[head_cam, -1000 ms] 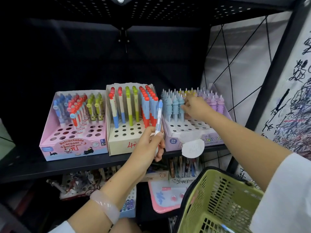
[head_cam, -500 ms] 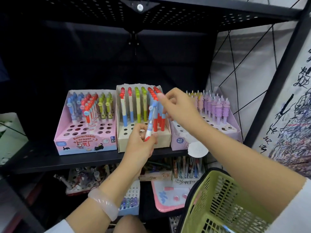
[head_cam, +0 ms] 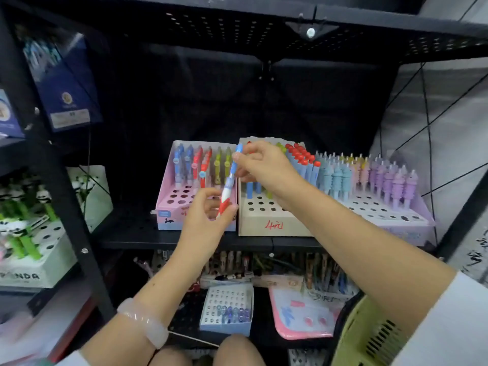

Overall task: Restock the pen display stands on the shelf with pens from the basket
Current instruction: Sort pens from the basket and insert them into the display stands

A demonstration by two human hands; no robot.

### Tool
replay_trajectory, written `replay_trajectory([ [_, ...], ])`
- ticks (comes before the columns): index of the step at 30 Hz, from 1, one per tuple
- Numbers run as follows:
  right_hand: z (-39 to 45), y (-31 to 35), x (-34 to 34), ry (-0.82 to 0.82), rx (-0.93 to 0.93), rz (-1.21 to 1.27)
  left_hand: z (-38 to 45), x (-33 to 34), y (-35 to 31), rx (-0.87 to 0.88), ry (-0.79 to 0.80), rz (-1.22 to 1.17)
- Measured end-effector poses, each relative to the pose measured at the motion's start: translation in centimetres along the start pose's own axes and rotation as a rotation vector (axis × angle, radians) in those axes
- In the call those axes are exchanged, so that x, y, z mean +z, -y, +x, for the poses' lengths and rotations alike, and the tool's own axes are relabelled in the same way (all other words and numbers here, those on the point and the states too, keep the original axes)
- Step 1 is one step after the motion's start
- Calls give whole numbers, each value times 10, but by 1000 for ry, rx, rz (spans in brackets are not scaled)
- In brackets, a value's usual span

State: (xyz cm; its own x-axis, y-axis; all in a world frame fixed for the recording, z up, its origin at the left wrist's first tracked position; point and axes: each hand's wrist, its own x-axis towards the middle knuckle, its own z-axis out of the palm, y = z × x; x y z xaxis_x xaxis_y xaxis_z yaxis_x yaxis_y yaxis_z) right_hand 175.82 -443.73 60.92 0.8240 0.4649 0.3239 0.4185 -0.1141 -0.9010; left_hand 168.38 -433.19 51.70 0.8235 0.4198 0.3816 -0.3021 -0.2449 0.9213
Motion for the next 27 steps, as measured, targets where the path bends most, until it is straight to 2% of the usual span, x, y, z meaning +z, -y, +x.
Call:
replay_trajectory([
  [3, 22, 16, 17, -51, -99, 12, 13, -46, 5, 62, -47, 113],
  [6, 45, 25, 39, -103, -191, -51, 30, -90, 12, 44, -118, 200],
  [11, 71, 9, 75, -69, -270, -416, 37, -122, 23, -19, -131, 232],
  [19, 94, -12, 90, 13, -138, -750, 31, -128, 36, -98, -93, 179],
  [23, 102, -10, 100, -65, -167, -983, 30, -124, 35, -121, -83, 169],
  [27, 108, -9, 103, -11, 25, -1040, 27, -119, 30, -127, -75, 171],
])
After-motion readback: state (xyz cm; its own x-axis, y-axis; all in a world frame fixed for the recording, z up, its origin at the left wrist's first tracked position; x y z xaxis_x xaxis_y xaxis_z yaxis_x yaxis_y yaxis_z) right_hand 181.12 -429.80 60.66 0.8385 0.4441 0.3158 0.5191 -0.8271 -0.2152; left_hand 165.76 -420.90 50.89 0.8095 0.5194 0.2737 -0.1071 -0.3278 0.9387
